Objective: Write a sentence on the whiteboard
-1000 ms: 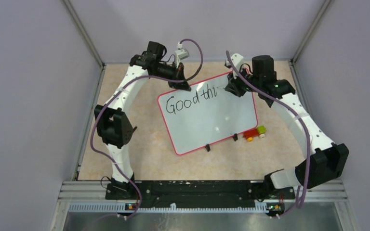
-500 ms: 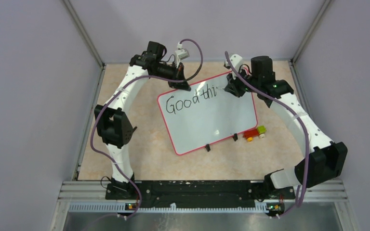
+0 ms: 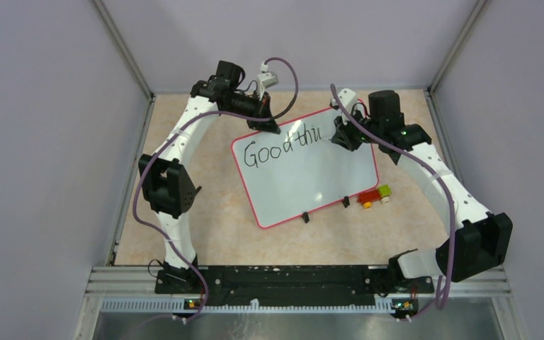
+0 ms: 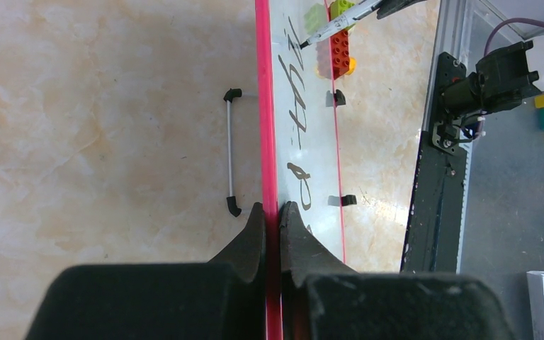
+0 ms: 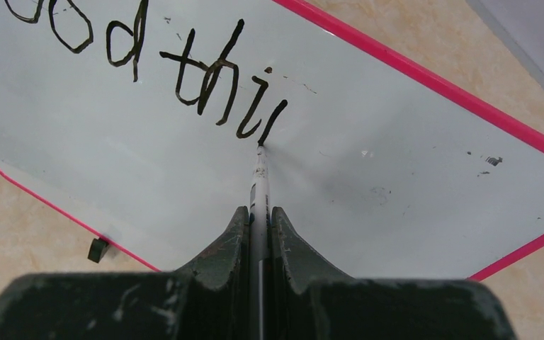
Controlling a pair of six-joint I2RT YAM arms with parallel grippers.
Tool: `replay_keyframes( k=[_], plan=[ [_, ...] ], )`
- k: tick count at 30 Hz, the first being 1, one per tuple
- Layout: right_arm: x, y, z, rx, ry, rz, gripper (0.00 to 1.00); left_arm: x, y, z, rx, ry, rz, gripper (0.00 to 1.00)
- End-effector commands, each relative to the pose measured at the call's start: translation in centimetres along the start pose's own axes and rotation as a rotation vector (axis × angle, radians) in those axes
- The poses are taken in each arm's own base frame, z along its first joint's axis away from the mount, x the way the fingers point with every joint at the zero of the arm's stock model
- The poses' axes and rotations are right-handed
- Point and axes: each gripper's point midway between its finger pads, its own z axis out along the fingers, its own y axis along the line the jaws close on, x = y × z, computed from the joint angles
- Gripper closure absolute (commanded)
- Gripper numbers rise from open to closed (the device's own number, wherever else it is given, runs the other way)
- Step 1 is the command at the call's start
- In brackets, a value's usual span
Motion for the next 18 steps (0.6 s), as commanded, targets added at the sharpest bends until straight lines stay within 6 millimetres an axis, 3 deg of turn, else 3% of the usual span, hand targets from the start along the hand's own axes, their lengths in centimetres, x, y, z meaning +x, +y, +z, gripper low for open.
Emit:
replay_keyframes(
  k=[1, 10, 18],
  plan=[
    [-2.2, -1.2, -0.6, 0.047, -0.055, -0.020, 1.00, 1.1, 0.1, 1.1, -0.001, 0.044, 0.080, 1.00],
    [-4.6, -2.3, -0.6, 0.072, -0.101, -0.016, 1.00, 1.1, 0.1, 1.0, -0.003, 0.045, 0.082, 1.00],
    [-4.4, -3.0, -0.2, 0.098, -0.082, -0.024, 1.00, 1.2, 0.2, 1.0, -0.006, 0.047, 0.084, 1.00]
  ],
)
